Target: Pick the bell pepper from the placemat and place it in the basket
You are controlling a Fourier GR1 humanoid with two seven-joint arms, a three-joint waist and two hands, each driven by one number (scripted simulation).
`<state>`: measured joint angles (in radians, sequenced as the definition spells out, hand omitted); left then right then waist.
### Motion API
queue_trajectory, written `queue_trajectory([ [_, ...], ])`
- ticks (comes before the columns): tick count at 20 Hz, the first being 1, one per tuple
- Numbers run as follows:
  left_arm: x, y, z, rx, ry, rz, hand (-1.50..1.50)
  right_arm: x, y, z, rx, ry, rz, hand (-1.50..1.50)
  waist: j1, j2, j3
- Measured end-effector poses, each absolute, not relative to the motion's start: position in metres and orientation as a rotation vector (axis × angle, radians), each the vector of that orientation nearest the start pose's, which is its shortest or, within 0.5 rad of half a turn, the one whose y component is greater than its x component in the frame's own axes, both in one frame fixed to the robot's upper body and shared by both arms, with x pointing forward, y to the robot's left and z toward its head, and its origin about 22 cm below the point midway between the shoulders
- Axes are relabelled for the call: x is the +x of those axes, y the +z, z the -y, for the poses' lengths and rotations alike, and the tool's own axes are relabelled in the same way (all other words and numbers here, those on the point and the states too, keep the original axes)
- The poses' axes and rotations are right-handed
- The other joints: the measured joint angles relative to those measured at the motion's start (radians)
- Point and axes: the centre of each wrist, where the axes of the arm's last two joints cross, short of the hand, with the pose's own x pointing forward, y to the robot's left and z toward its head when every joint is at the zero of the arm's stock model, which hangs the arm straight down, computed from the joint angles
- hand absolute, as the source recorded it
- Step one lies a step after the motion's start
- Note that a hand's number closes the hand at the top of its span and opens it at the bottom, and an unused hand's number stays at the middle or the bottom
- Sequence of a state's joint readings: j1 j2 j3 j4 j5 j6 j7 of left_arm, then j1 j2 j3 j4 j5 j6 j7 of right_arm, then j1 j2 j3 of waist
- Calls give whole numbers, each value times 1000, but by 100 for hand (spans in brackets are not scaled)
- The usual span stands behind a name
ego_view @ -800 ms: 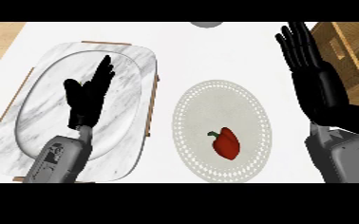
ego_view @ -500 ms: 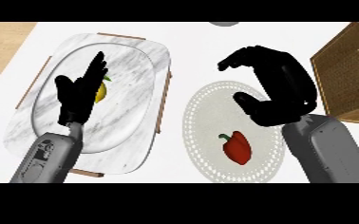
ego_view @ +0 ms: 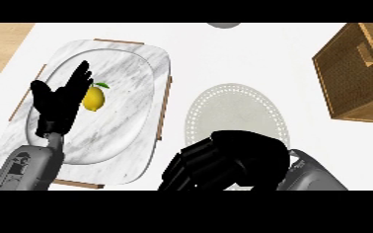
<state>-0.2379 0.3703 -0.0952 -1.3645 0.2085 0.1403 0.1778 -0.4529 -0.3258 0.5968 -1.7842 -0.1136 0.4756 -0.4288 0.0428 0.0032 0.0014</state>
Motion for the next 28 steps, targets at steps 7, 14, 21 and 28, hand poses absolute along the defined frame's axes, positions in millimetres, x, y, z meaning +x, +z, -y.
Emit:
queue_trajectory([
  [7,289,36,-309,199,-78,1377,0,229,159,114,873,1508,1965,-150,-39,-8,-3],
  [14,287,37,-312,195,-72,1370,0,241,234,131,202,1809,1969,-150,-47,-15,-5],
  [21,291,35,-317,190,-71,1379,0,269,297,131,-52,1971,1755,-150,-39,-8,-4],
  [28,290,31,-314,187,-74,1380,0,297,317,155,35,2065,1553,-150,-39,-5,-3],
])
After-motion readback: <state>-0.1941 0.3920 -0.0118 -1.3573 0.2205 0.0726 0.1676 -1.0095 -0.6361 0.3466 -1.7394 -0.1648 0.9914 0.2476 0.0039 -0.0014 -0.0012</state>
